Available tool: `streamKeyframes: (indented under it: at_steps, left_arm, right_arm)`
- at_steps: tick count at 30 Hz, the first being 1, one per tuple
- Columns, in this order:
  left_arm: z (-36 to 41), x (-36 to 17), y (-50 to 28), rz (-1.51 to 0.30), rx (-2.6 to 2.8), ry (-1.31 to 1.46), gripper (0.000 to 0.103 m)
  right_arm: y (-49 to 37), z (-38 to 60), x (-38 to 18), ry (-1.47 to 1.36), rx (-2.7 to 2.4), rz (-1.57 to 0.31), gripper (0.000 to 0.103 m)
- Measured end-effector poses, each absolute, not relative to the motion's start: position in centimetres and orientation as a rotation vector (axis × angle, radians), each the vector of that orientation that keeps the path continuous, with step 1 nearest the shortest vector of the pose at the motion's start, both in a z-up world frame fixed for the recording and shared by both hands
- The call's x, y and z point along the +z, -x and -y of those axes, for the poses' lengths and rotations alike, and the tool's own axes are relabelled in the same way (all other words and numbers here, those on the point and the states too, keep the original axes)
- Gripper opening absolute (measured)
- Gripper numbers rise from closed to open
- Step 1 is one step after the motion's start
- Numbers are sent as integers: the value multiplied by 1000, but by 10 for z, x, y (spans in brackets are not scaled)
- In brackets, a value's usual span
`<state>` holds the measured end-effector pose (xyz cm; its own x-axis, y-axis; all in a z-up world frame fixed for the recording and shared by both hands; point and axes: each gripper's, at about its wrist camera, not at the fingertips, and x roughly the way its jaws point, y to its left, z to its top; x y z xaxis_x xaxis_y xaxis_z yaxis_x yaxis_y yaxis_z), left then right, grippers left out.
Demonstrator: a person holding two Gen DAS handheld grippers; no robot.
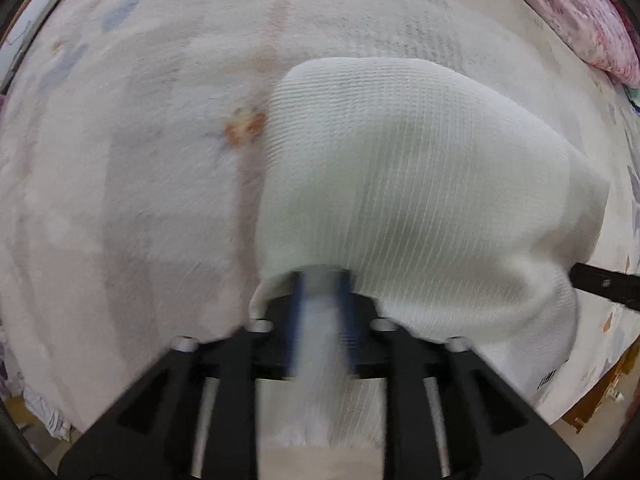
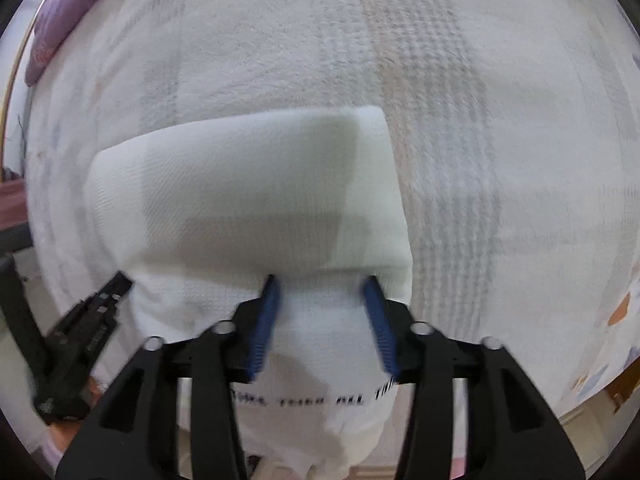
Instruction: Fold large clothes
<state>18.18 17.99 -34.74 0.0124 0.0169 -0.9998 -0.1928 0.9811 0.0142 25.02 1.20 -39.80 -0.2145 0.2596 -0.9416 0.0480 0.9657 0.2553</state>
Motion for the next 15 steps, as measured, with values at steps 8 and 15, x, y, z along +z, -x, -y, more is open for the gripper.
streamKeyframes:
  at_steps: [8,15]
  left_arm:
    - [-201,-329,-151,-1558,209,174,65]
    - [-223,-329,-130,-1552,140,260,77]
  right_arm:
    - [-249,48,-355,-305,249,-1619,90]
    - [-214,57,-381,-342,330,-1669,90]
